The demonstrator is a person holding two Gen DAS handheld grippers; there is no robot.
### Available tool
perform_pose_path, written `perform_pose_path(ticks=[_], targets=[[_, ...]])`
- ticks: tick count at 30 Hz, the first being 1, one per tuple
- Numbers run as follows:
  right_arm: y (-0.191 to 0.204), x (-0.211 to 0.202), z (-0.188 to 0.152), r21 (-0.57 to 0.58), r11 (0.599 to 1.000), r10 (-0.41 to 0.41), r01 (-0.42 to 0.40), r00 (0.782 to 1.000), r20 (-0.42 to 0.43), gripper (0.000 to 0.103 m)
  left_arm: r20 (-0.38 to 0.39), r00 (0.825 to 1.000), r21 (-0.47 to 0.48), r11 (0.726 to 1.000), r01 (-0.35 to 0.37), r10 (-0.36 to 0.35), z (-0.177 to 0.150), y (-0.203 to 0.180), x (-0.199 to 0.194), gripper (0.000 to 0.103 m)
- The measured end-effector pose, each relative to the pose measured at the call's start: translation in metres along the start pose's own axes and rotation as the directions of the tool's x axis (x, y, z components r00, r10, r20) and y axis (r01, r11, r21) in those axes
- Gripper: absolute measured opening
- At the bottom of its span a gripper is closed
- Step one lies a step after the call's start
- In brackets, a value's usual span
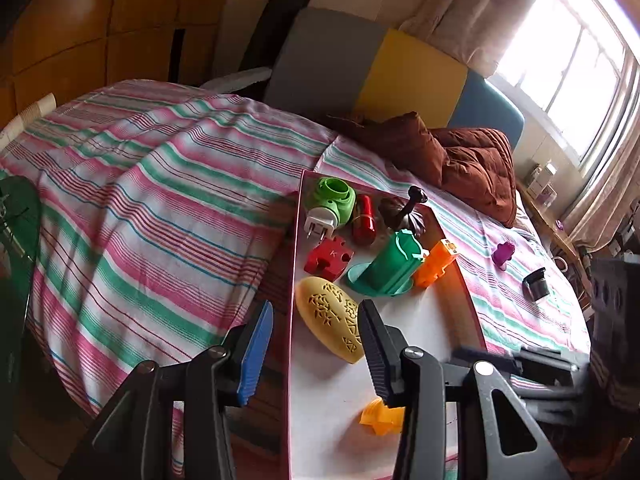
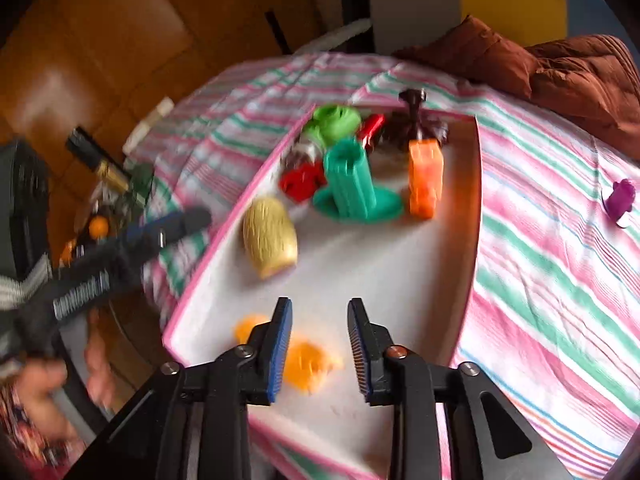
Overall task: Organize rigid objects
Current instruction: 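Carry the yellow-orange piece into the tray and open the right tool, then withdraw both open tools from the tray back over the bed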
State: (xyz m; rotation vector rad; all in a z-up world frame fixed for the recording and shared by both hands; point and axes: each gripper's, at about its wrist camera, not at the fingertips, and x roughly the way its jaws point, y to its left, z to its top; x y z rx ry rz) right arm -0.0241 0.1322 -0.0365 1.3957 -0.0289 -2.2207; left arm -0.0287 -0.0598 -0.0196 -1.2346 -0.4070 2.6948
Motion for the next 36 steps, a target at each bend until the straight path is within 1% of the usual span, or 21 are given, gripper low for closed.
perform_pose_path(ticks=[2, 4, 5, 6, 9, 11, 12, 13, 15, 17, 20, 22, 23, 25, 27, 29, 34, 36], targets=[[0.001, 0.002, -0.008, -0.016, 1.000, 0.025, -0.026, 0.998, -0.056, 0.036, 0.001, 1.000, -0.002, 1.000, 0.003, -0.003, 0.001, 0.000, -0.001, 0.044], [0.006, 0.005, -0.014, -0.040, 0.998, 0.047, -0.050, 0.995, -0.087, 0.037, 0.005, 1.000, -0.002, 1.000, 0.004, -0.004, 0.001, 0.000, -0.001, 0.044], [0.009, 0.008, -0.016, -0.058, 0.997, 0.049, -0.055, 0.994, -0.100, 0.042, 0.006, 1.000, -0.003, 1.000, 0.004, -0.004, 0.002, 0.000, -0.001, 0.044], [0.013, 0.011, -0.017, -0.084, 0.995, 0.039, -0.049, 0.993, -0.114, 0.047, 0.010, 1.000, -0.004, 1.000, 0.004, -0.004, 0.002, 0.000, -0.001, 0.045], [0.024, 0.024, -0.017, -0.172, 0.985, -0.038, 0.018, 0.992, -0.118, 0.046, 0.007, 1.000, -0.003, 1.000, 0.003, -0.003, 0.001, 0.000, -0.002, 0.044], [0.025, 0.032, -0.015, -0.185, 0.981, -0.085, 0.062, 0.989, -0.122, 0.044, 0.008, 1.000, -0.002, 1.000, 0.003, -0.003, 0.001, 0.000, -0.002, 0.044], [0.023, 0.033, -0.012, -0.170, 0.983, -0.093, 0.074, 0.990, -0.109, 0.040, 0.009, 1.000, -0.001, 1.000, 0.001, -0.001, 0.002, -0.001, -0.002, 0.044], [0.020, 0.035, -0.007, -0.138, 0.987, -0.094, 0.079, 0.990, -0.104, 0.039, 0.012, 1.000, -0.001, 1.000, 0.001, -0.001, 0.002, -0.001, -0.003, 0.044], [0.009, 0.037, 0.003, -0.057, 0.993, -0.105, 0.101, 0.991, -0.082, 0.039, 0.014, 1.000, -0.004, 1.000, 0.003, -0.003, 0.001, -0.001, -0.002, 0.044], [0.001, 0.039, 0.015, -0.010, 0.993, -0.118, 0.118, 0.992, -0.043, 0.039, 0.009, 1.000, -0.002, 1.000, 0.002, -0.001, 0.001, -0.001, -0.002, 0.044], [-0.007, 0.041, 0.032, 0.040, 0.994, -0.106, 0.106, 0.994, 0.007, 0.039, 0.005, 1.000, -0.008, 1.000, 0.002, -0.002, 0.000, 0.000, -0.002, 0.044], [-0.013, 0.036, 0.039, 0.086, 0.992, -0.101, 0.096, 0.994, 0.047, 0.039, 0.010, 1.000, -0.007, 1.000, -0.001, 0.001, 0.001, 0.000, -0.002, 0.044], [-0.016, 0.033, 0.040, 0.099, 0.991, -0.098, 0.092, 0.994, 0.053, 0.039, 0.011, 1.000, -0.007, 1.000, -0.001, 0.001, 0.001, 0.000, -0.002, 0.044], [-0.018, 0.024, 0.039, 0.118, 0.990, -0.083, 0.074, 0.994, 0.073, 0.039, 0.013, 1.000, -0.008, 1.000, 0.002, -0.002, 0.000, 0.000, -0.002, 0.044], [-0.024, 0.012, 0.029, 0.131, 0.990, -0.065, 0.053, 0.994, 0.088, 0.039, 0.007, 1.000, -0.003, 1.000, 0.001, -0.001, -0.001, 0.000, -0.001, 0.044], [-0.026, 0.005, 0.026, 0.139, 0.989, -0.062, 0.048, 0.993, 0.098, 0.039, -0.001, 1.000, 0.000, 1.000, 0.005, -0.005, -0.002, -0.001, 0.001, 0.044], [-0.036, -0.013, 0.012, 0.146, 0.987, -0.084, 0.066, 0.989, 0.118, 0.039, -0.011, 1.000, 0.030, 0.999, 0.028, -0.028, -0.006, -0.010, 0.002, 0.044], [-0.037, -0.018, 0.009, 0.154, 0.985, -0.103, 0.082, 0.986, 0.132, 0.041, -0.005, 0.999, 0.047, 0.998, 0.042, -0.042, -0.007, -0.014, 0.000, 0.044]])
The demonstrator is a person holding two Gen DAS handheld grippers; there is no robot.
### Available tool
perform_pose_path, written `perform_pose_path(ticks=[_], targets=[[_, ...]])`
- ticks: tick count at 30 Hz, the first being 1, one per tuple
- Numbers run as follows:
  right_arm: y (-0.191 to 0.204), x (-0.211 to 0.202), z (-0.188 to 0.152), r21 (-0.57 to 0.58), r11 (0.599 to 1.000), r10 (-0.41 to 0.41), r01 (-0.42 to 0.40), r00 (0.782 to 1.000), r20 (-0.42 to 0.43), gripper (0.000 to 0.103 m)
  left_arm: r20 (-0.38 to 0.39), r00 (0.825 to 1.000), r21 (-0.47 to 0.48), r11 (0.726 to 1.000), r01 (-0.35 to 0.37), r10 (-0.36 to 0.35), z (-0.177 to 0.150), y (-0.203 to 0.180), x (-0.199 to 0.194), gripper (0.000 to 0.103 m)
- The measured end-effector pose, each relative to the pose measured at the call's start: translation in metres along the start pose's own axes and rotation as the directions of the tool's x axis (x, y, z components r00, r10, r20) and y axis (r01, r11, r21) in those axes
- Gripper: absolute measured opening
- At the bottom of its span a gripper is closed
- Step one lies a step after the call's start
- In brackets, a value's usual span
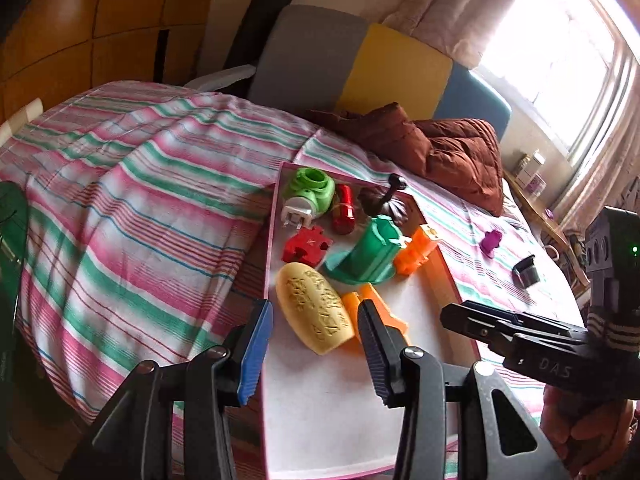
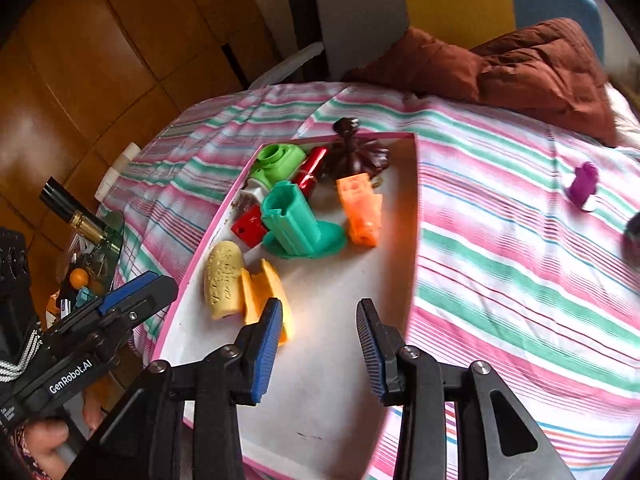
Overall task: Organize rigid objects
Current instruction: 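Withdraw both open tools from the tray back over the bed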
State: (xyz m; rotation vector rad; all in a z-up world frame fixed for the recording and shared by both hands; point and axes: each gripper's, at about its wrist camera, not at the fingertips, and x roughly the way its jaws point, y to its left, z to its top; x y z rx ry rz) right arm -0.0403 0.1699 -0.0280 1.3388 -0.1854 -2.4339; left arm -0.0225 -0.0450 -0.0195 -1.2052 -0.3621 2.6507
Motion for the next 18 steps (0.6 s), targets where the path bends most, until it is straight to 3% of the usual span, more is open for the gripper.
perform_pose_path(ticks=[8, 18], targets=[[-0.038, -0.019, -0.013, 0.035, 0.992, -0.125, 0.125, 0.992, -0.005, 0.042, 0.015, 0.998, 0.078, 0.995, 0.055, -0.056, -0.006, -0.023, -0.006, 0.044], [-0.112, -0.029, -0.042, 0.067, 0.951, -0.294, 0.301, 0.951, -0.090, 0.043, -0.009, 0.989, 0.206, 0.968, 0.145, -0.146, -0.019, -0.067, -0.012, 0.044]])
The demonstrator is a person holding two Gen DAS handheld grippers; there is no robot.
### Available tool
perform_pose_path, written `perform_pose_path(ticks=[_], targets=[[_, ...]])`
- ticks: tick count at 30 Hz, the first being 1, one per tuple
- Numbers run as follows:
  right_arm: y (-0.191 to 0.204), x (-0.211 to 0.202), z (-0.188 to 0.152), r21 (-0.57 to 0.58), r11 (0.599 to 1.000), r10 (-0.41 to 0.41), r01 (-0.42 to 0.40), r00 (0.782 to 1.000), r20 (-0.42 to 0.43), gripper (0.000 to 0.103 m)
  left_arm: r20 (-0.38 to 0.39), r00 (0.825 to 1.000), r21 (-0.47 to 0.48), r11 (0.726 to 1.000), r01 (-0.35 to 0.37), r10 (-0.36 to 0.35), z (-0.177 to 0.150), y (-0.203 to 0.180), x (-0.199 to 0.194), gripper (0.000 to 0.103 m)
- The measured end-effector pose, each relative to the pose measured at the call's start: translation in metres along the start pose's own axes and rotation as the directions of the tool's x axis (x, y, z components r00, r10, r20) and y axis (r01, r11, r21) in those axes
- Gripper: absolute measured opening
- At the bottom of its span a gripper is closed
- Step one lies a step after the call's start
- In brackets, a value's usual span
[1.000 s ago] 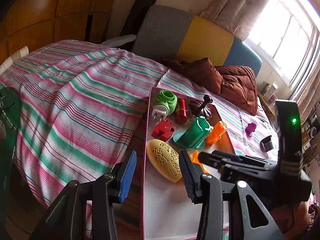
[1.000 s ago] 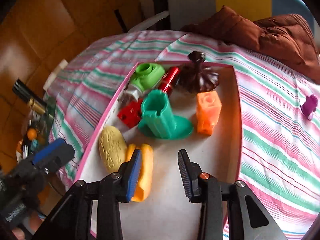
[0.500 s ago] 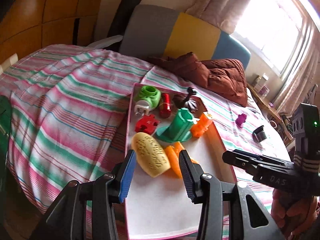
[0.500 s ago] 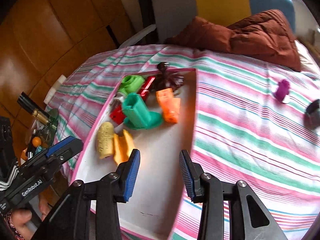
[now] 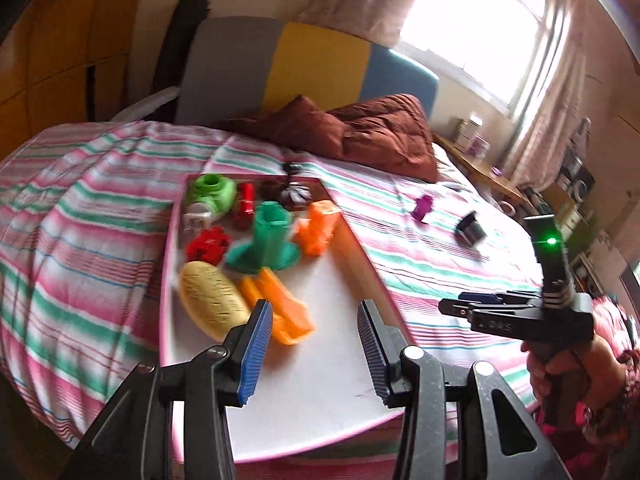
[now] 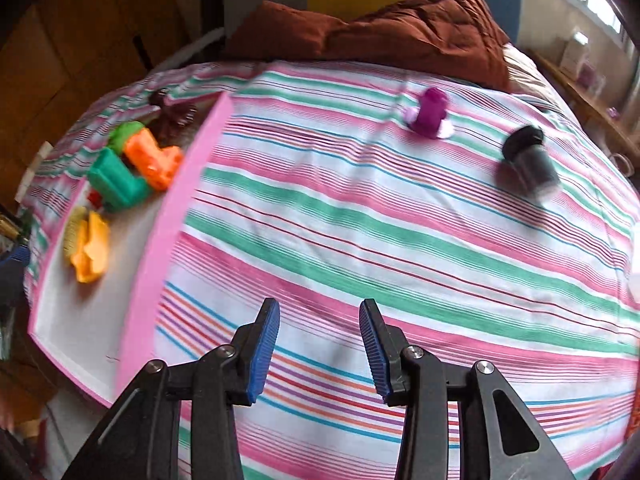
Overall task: Organize rigid objects
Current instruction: 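Withdraw both open tools from the tray back over the bed, then reach the left tool to the magenta stamp and close on it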
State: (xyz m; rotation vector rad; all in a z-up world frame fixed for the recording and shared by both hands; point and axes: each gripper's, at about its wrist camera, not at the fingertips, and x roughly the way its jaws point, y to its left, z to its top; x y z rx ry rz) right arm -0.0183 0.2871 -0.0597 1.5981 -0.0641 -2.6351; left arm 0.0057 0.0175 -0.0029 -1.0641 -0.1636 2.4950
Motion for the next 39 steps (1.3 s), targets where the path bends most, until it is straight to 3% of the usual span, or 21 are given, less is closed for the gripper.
perform_pose_path(ticks=[8, 12, 16, 19, 24, 31, 35, 39], targets=[[-0.061, -0.005, -0.008, 0.001, 0.995, -0.102, 0.102, 0.993, 0.064, 0.049, -0.038, 0.997, 0.102, 0.992, 0.077, -0.074, 0.022, -0.057, 0.015, 0.047], [-0.094, -0.006, -0.015, 0.094, 0.989, -0.124, 0.117, 0.989, 0.078, 0.049, -0.059, 0.992, 0.147, 0.982, 0.118, -0.110, 0.040, -0.091, 0.031, 0.053], [-0.118, -0.006, -0.012, 0.207, 0.975, -0.089, 0.076, 0.995, 0.052, 0.049, -0.110, 0.987, 0.143, 0.981, 0.133, -0.118, 0.059, -0.119, 0.061, 0.054], [-0.128, -0.015, -0.007, 0.240, 0.966, -0.114, 0.095, 0.991, 0.068, 0.052, -0.138, 0.984, 0.155, 0.979, 0.132, -0.111, 0.072, -0.141, 0.087, 0.054], [-0.145, -0.021, -0.006, 0.324, 0.942, -0.107, 0.083, 0.993, 0.057, 0.058, -0.247, 0.961, 0.126, 0.980, 0.155, -0.121, 0.092, -0.170, 0.150, 0.054], [-0.159, -0.022, -0.007, 0.398, 0.915, -0.084, 0.064, 0.996, 0.035, 0.058, -0.252, 0.967, 0.213, 0.972, 0.097, -0.041, 0.107, -0.202, 0.228, 0.055], [-0.163, -0.023, -0.006, 0.417, 0.907, -0.079, 0.056, 0.996, 0.037, 0.058, -0.239, 0.970, 0.240, 0.971, 0.023, 0.036, 0.113, -0.212, 0.269, 0.055], [-0.170, -0.022, -0.006, 0.442, 0.896, -0.062, 0.042, 0.998, 0.030, 0.059, -0.180, 0.979, 0.260, 0.965, -0.042, 0.092, 0.123, -0.216, 0.293, 0.055]])
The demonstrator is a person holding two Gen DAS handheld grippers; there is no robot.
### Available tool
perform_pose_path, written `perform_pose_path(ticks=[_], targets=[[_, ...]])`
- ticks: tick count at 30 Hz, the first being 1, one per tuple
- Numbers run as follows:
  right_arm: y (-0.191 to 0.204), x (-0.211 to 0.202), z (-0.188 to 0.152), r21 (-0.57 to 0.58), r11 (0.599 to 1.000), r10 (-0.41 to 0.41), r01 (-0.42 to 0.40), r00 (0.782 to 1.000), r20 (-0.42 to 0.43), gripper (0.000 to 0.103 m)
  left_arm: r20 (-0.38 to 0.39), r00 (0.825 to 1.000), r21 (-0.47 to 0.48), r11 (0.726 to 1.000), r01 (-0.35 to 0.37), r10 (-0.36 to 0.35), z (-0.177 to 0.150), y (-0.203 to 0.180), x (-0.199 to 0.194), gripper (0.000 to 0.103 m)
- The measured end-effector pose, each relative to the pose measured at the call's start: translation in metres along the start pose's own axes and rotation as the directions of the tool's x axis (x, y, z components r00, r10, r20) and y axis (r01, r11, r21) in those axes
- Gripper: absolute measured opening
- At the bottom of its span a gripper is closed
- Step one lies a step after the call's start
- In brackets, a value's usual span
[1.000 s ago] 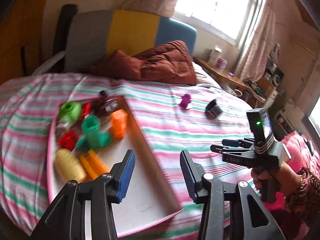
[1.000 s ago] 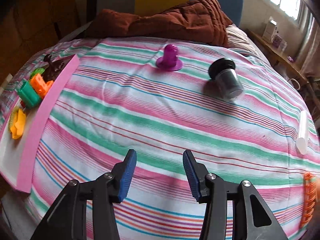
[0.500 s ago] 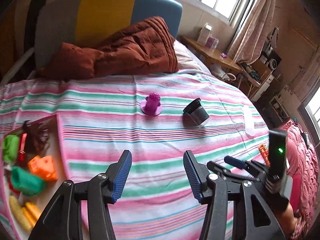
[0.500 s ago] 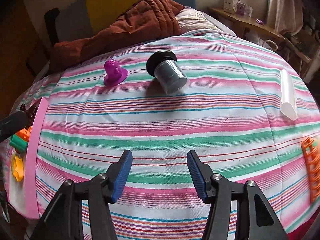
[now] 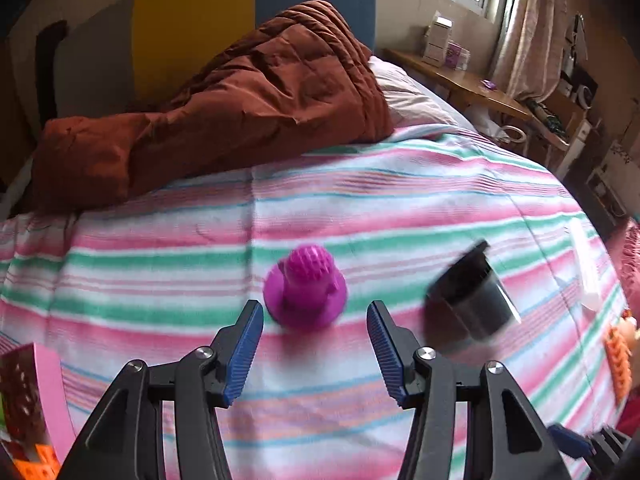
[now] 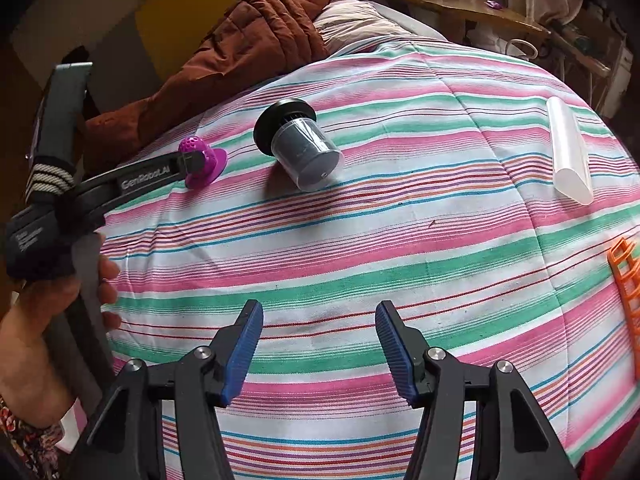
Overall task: Organize rigid objects
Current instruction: 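Reach the left tool to the magenta stamp and close on it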
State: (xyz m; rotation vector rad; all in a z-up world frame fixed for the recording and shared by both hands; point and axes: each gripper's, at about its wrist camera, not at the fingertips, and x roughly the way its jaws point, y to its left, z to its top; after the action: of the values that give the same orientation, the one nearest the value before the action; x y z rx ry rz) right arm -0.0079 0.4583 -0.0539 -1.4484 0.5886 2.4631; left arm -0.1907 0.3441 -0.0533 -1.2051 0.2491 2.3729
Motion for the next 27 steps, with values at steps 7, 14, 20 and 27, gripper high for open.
perform_pose_path(ticks=[7, 14, 20, 27], targets=[[-0.011, 0.003, 0.005, 0.060, 0.998, 0.036, -0.035, 0.999, -0.019, 0.060, 0.057, 0.997, 0.054, 0.997, -0.051, 0.048, 0.009, -0.006, 0.023, 0.055], [-0.021, 0.004, 0.009, 0.085, 0.996, 0.021, -0.020, 1.000, -0.006, 0.060, 0.068, 0.998, -0.034, 0.999, 0.022, -0.020, -0.006, 0.010, 0.025, 0.033], [-0.023, 0.004, 0.013, 0.074, 0.997, 0.031, -0.033, 0.999, 0.031, 0.060, 0.075, 0.997, -0.061, 0.997, 0.037, -0.032, -0.030, 0.014, 0.006, 0.032], [-0.016, -0.003, 0.018, -0.014, 1.000, -0.018, 0.020, 0.987, 0.158, 0.060, 0.083, 0.996, -0.066, 0.997, 0.043, -0.037, -0.066, 0.011, -0.018, 0.032]])
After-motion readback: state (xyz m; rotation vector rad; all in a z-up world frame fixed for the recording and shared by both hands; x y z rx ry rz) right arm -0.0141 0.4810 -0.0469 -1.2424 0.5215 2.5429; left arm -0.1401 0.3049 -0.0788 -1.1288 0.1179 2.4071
